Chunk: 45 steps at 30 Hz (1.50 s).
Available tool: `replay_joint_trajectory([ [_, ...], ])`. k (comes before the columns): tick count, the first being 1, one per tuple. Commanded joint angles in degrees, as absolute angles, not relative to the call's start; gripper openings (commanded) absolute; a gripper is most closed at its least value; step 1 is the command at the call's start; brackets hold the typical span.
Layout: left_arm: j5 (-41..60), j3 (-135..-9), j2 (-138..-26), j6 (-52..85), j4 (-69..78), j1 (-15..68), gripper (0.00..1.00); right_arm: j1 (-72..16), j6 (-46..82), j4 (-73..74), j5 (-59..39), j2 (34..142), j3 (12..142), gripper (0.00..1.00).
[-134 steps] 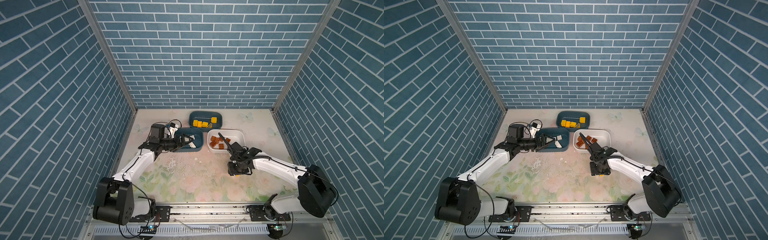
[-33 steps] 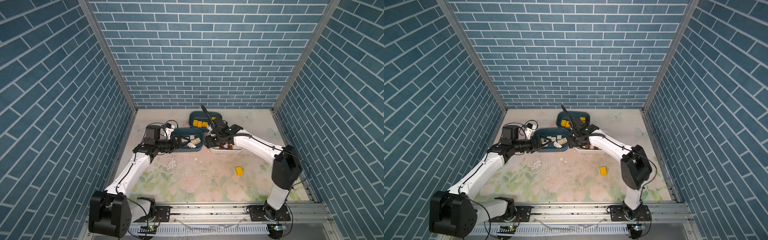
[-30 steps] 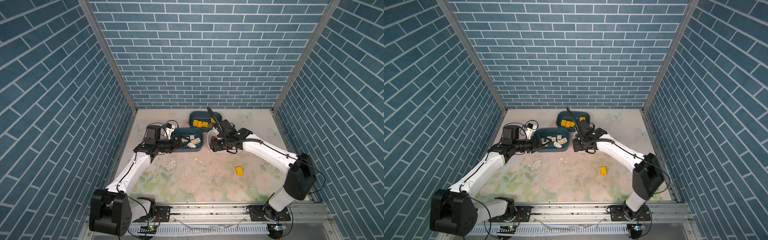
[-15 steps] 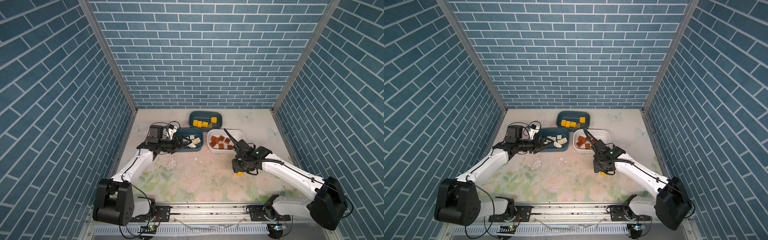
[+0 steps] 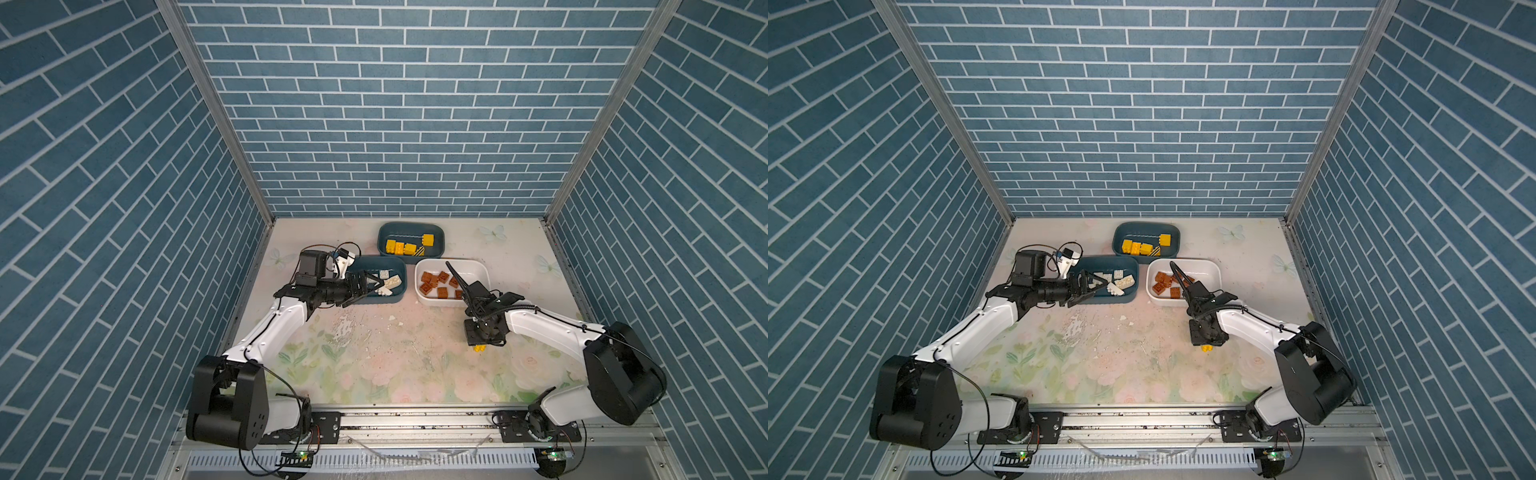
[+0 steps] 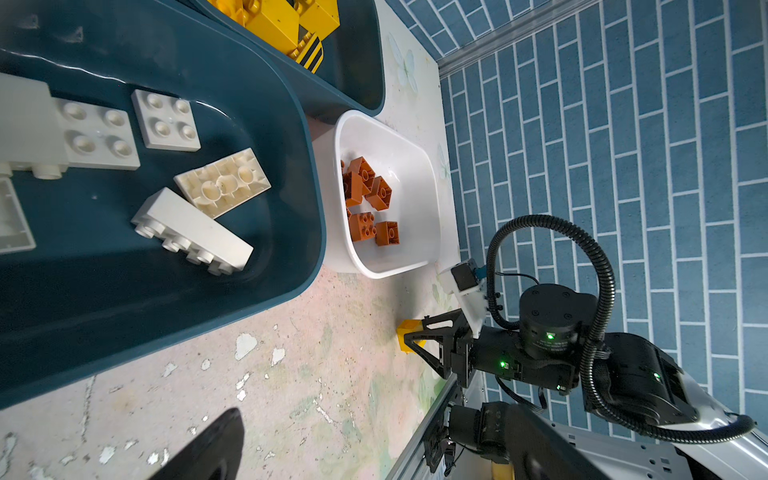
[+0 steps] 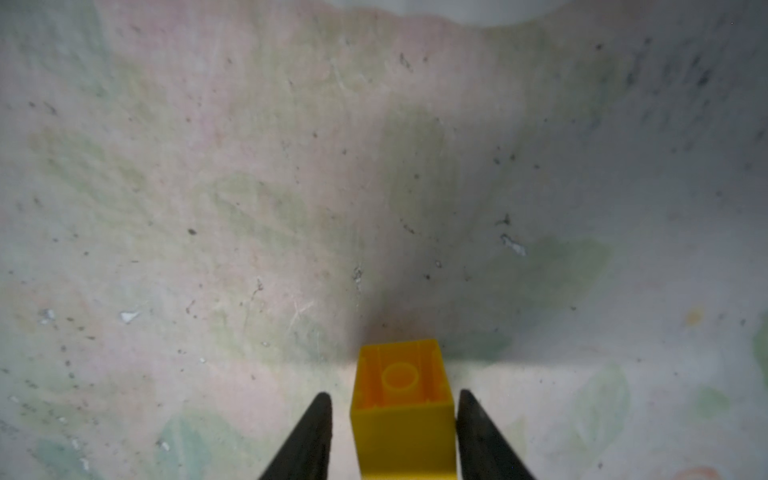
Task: Sort the legos into containers by color
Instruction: 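Return the right gripper to the yellow brick and grasp it, then carry the yellow brick with the right gripper into the farther teal tub, release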
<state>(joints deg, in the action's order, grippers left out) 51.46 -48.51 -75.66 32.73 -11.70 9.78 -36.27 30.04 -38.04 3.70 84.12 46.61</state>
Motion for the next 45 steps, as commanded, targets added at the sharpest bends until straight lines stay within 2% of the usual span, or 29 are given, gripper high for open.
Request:
replay_joint_trajectory([
  [1, 52.06, -48.81, -75.19, 32.07, -11.34, 10.04, 1.00, -36.04, 29.27, -37.78, 2.68, 84.39, 45.29, 0.39],
  [4, 52.11, -48.35, -75.01, 32.11, -11.21, 10.02, 1.00, -35.89, 28.17, -39.37, 2.99, 84.09, 45.66, 0.36],
  [9, 52.21, -48.41, -74.98, 31.99, -11.54, 10.03, 1.00, -35.86, 26.58, -42.09, 2.22, 83.23, 49.17, 0.23],
  [16, 52.21, -49.46, -74.95, 31.98, -12.00, 10.04, 0.99, -35.45, 23.92, -43.71, 0.40, 85.62, 65.61, 0.20],
  [23, 52.18, -51.64, -75.84, 32.04, -12.02, 10.10, 1.00, -32.20, 20.66, -36.96, -4.66, 100.39, 83.45, 0.20],
  [35, 51.40, -54.97, -76.88, 32.34, -12.04, 10.11, 1.00, -27.40, 16.99, -38.42, -6.36, 127.12, 115.24, 0.20],
  [38, 51.16, -55.45, -77.65, 32.45, -11.67, 10.11, 1.00, -26.94, 15.47, -39.39, -6.08, 131.30, 120.59, 0.27],
  [41, 51.15, -55.94, -78.52, 32.47, -11.29, 10.11, 1.00, -26.63, 13.66, -42.70, -6.59, 133.73, 125.65, 0.48],
  [43, 51.11, -56.31, -78.97, 32.23, -11.34, 10.11, 1.00, -26.39, 13.32, -43.22, -6.59, 132.75, 125.99, 0.58],
  [45, 50.78, -56.96, -79.42, 31.13, -12.08, 10.02, 1.00, -25.89, 13.01, -43.11, -6.50, 129.99, 124.19, 0.63],
])
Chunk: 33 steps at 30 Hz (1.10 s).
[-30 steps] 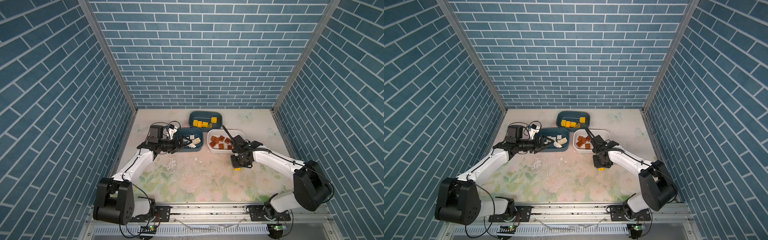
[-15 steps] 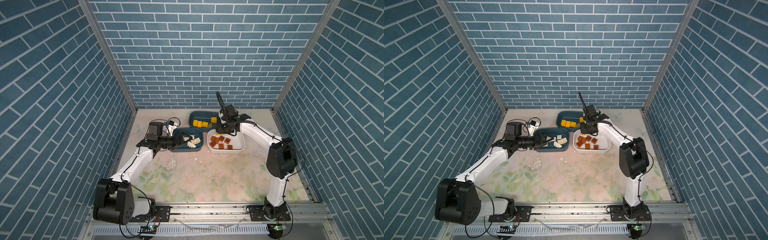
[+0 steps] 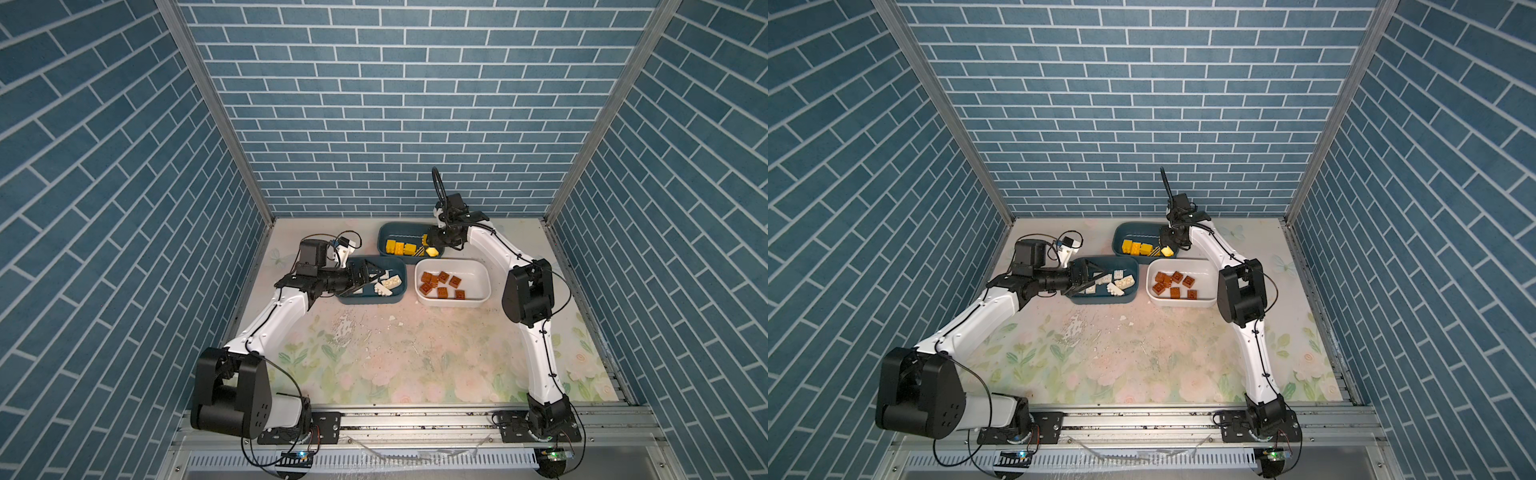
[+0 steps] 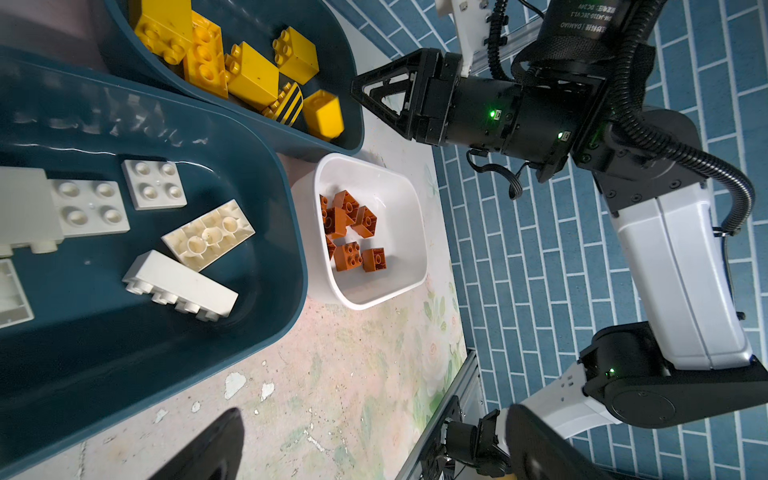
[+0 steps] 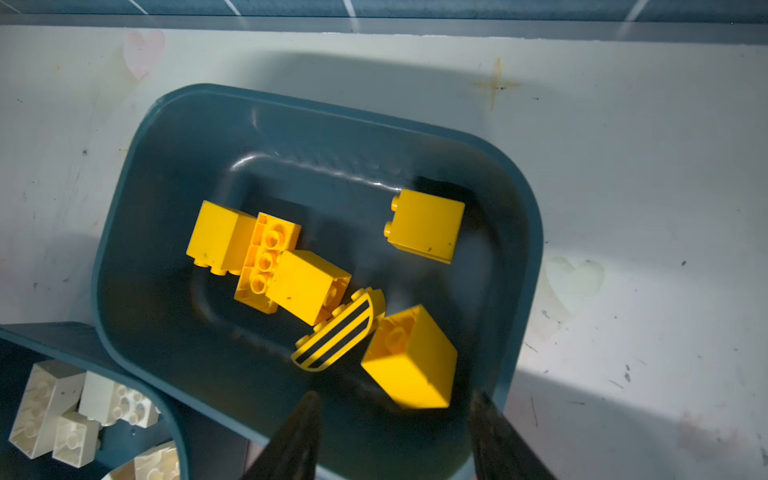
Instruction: Sort the legos into containers by color
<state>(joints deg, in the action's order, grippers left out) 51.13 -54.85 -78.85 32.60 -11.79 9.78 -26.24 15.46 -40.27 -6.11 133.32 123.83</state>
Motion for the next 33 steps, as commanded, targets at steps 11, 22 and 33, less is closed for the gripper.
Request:
replay_joint_trajectory([
  [11, 32.04, -65.63, -82.85, 8.60, -29.30, 4.72, 1.00, -17.14, 7.06, -33.60, -12.94, 100.15, 88.57, 0.86],
  [22, 9.22, -54.83, -84.54, -2.00, -8.27, -3.67, 1.00, -0.28, 6.13, -8.65, 1.90, 74.95, 47.64, 0.99],
  [33, 6.17, -43.90, -92.57, 1.00, 15.27, -5.10, 1.00, 5.81, 7.45, 33.83, 3.40, 80.05, 27.15, 0.99],
])
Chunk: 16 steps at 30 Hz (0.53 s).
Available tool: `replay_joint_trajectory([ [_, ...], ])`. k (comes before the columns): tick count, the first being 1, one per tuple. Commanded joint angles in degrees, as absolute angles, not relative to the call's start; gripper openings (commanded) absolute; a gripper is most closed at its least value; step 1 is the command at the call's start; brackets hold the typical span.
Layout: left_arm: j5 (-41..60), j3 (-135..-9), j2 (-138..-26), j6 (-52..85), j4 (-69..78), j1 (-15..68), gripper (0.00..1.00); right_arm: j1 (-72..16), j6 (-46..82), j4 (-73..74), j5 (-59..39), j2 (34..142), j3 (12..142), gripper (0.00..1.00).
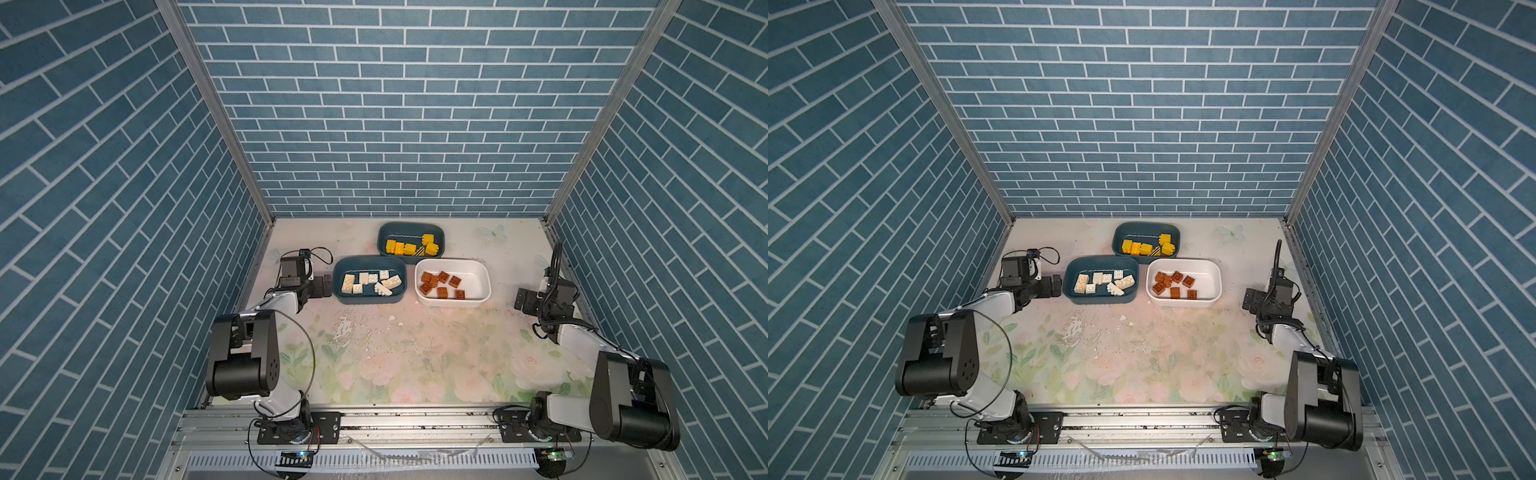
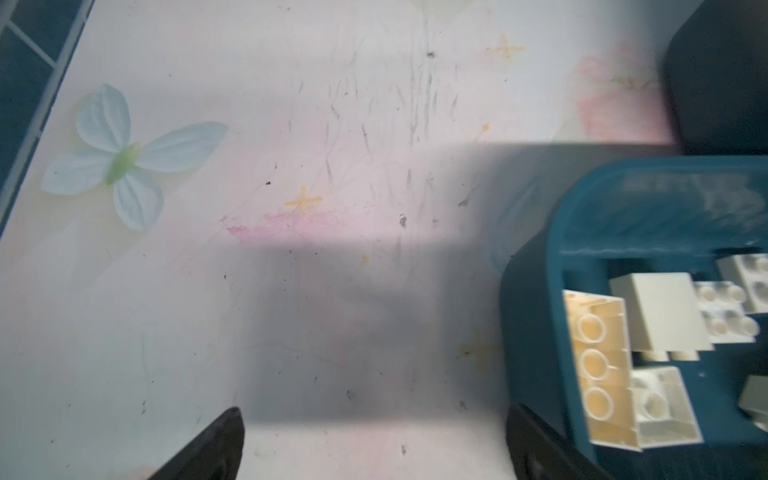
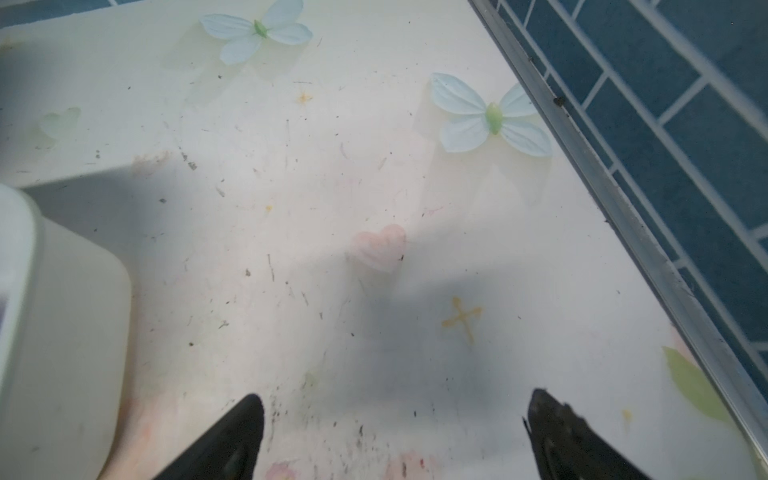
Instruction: Sort the legos into containers by color
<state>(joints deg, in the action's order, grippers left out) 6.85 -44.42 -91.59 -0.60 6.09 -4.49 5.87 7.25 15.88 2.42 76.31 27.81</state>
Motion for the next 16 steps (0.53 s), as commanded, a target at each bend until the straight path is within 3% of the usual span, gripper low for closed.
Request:
replay_joint_trajectory([
  [1, 7.04, -42.93, -92.75, 1.25, 17.68, -5.10, 1.00, 5.88, 7.90, 35.16, 2.61, 82.65, 27.75, 0.99],
  [7, 7.95, -40.34, -91.26, 0.80, 21.08, -5.10, 1.00, 5.51, 5.05, 38.62, -2.32, 86.11, 27.59, 0.99],
  [16, 7.99, -35.57, -88.37, 0.50, 26.49, -5.01, 1.00, 4.79, 4.49, 39.09, -1.24, 86.41, 27.49, 0.99],
])
